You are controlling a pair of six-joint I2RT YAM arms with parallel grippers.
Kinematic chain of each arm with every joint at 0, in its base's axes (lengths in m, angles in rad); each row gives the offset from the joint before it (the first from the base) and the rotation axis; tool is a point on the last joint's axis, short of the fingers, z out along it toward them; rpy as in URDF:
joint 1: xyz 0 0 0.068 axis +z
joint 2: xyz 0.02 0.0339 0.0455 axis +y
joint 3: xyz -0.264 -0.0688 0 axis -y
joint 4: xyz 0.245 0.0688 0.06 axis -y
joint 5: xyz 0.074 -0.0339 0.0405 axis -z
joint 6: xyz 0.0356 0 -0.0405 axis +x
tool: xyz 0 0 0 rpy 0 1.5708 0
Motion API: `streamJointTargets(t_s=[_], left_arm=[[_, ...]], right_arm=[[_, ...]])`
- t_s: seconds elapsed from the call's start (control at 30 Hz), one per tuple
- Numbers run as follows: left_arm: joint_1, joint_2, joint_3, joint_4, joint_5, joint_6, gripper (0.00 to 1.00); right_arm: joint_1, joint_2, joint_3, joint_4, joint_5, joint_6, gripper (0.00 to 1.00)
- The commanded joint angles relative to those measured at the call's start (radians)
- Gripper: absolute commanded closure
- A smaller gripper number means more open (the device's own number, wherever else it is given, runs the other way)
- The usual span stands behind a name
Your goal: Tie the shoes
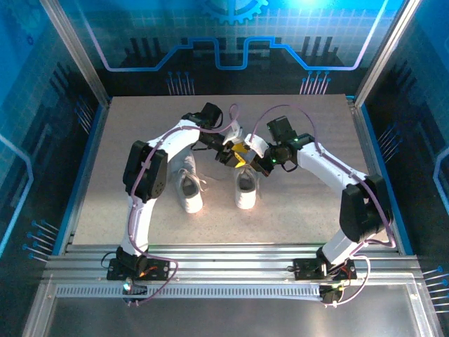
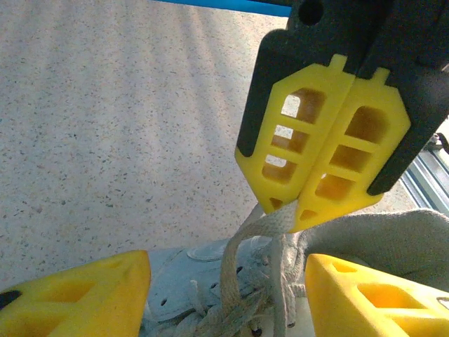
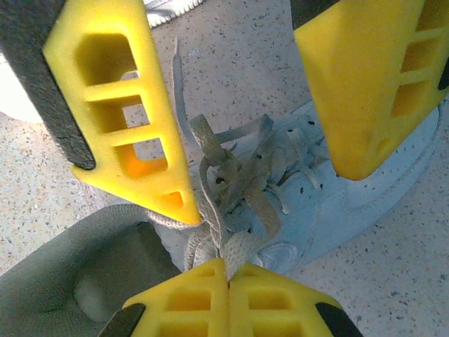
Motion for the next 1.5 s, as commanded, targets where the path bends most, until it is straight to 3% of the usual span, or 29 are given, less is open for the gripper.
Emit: streamJointTargets(t_s=[0.0,0.2,0.47,1.03,1.13,1.33,1.47], left_arm=[[-0.031,0.034,0.044,-0.055,0.044,0.042,0.40],[-0.038,0.046,0.053,-0.069,0.046,0.041,0.40],[-0.011,-0.015,-0.096,0.235,0.114,-0.170,0.41],[-0.017,-0.031,-0.131,0.224,0.118,-0.154,0.44],[-0.019,-0.030,-0.125,0.229,0.118,-0.167,0.55],[-0.019,-0.049,-0.145,0.243,0.106,-0.180,0.97],[-0.022,-0.090,-0.210,0.334,0.076,-0.224,1.00]], right_arm=[[0.026,-0.028,0.005,-0.001,-0.001,-0.030,1.00],[0.030,-0.036,-0.002,0.015,0.014,-0.029,1.00],[0.014,-0.061,-0.072,0.108,-0.014,0.014,1.00],[-0.008,-0.098,-0.117,0.164,-0.045,0.029,1.00],[-0.007,-0.102,-0.120,0.164,-0.047,0.033,1.00],[-0.006,-0.110,-0.130,0.162,-0.040,0.033,1.00],[-0.006,-0.116,-0.128,0.167,-0.038,0.043,1.00]])
